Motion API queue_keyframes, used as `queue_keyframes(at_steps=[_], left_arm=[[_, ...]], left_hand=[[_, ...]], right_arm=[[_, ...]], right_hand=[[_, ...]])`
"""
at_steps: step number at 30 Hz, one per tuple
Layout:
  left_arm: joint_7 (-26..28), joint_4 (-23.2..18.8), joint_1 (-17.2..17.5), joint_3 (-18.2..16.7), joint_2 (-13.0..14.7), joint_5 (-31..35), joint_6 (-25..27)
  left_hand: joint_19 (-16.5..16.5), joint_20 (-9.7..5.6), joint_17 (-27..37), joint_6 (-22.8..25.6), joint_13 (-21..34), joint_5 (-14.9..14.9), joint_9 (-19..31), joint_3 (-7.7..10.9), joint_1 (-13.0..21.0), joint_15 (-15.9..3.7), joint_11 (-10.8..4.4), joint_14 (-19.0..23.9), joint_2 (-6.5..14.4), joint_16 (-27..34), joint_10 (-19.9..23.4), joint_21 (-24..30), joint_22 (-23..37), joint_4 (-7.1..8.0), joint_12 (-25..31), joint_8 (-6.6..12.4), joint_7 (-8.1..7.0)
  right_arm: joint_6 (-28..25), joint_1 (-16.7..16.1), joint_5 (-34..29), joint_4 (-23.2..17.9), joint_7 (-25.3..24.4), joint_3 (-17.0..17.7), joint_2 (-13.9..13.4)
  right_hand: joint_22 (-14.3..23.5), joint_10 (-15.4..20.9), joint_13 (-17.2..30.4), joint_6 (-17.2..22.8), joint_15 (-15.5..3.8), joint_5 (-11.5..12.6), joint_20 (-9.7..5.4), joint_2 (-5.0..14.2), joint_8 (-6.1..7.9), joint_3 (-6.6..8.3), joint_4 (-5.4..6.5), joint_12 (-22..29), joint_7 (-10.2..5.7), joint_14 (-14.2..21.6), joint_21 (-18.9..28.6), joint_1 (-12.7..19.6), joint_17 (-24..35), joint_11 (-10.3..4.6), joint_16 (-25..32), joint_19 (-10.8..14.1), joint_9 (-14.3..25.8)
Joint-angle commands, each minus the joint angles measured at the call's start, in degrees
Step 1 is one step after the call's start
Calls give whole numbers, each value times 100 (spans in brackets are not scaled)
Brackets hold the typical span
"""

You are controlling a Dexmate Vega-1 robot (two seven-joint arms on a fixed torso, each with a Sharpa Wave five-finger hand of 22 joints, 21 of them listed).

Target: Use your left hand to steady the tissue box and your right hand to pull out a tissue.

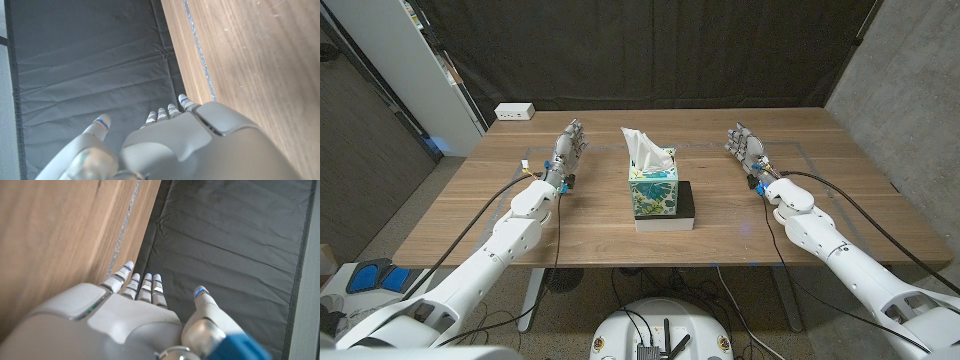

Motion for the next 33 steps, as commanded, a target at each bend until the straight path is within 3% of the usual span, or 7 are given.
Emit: queue_keyframes(at_steps=[1, 19, 20, 21, 25, 28, 33], left_arm=[[7, -36, 48, -106, 64, -21, -133], [-5, 329, -184, 24, -31, 296, -415], [85, 352, -201, 51, -16, 446, -481], [180, 382, -223, 85, 6, 622, -561], [655, 239, -266, 232, 274, 1434, -536], [1019, -28, -260, 330, 537, 2020, -244], [1526, -184, -258, 456, 793, 2878, -139]], left_hand=[[-49, -34, 21, -412, 18, 44, 9, 49, 10, -19, 14, -725, 697, 25, -583, 28, 24, -2, 36, 48, 17], [159, -113, -5, -338, 14, 91, 6, 93, 77, -116, -86, -640, 553, 24, -494, 35, 12, -101, 49, 69, -69], [243, -132, -25, -324, 13, 97, 6, 101, 159, -158, -120, -603, 459, 13, -472, 33, 3, -219, 46, 72, -97], [342, -199, -48, -314, 10, 73, 8, 116, 443, -237, -190, -560, 209, -16, -450, -37, -16, -624, 27, 91, -219], [460, -307, -34, -771, 30, -78, 48, 84, 1186, -370, -361, -675, -136, -62, -641, -263, -9, -1591, -33, 63, -400], [294, -339, -16, -1332, 54, -51, 90, -145, 1596, -244, -304, -973, -530, -54, -1063, -472, 7, -1991, -41, 71, -259], [125, -25, 2, -2206, 82, 371, 93, -700, 2184, 273, 25, -1256, -1419, -52, -1623, -611, 19, -2044, -36, 13, 159]], right_arm=[[-124, 362, -288, 279, -96, -108, -87], [5, 309, -295, 341, -228, -36, -66], [-6, 305, -298, 336, -235, -39, -69], [5, 303, -308, 342, -242, -41, -67], [-22, 282, -310, 307, -251, -45, -83], [-33, 257, -326, 267, -289, -45, -95], [-21, 235, -325, 265, -324, -36, -84]], right_hand=[[8, 73, 14, 50, -213, 29, -34, 252, 46, 14, 59, 33, 4, 30, 42, -32, 27, 10, 43, 65, 18], [2, 127, 11, 98, -137, 40, 34, 156, 63, 26, 25, 51, 55, 131, 65, -17, -39, 43, 45, 125, 16], [2, 129, 10, 99, -131, 39, 41, 149, 63, 23, 23, 52, 61, 132, 66, -19, -41, 46, 44, 128, 16], [2, 134, 10, 101, -131, 39, 46, 146, 63, 22, 20, 53, 61, 134, 66, -18, -43, 44, 44, 129, 16], [1, 140, 10, 104, -119, 38, 62, 131, 64, 19, 9, 54, 72, 139, 68, -14, -53, 49, 41, 136, 16], [1, 149, 10, 112, -95, 36, 83, 107, 66, 15, -8, 56, 90, 153, 69, -7, -66, 50, 40, 141, 16], [0, 158, 9, 121, -80, 31, 111, 64, 68, -2, -25, 57, 111, 166, 71, -11, -81, 57, 38, 154, 15]])
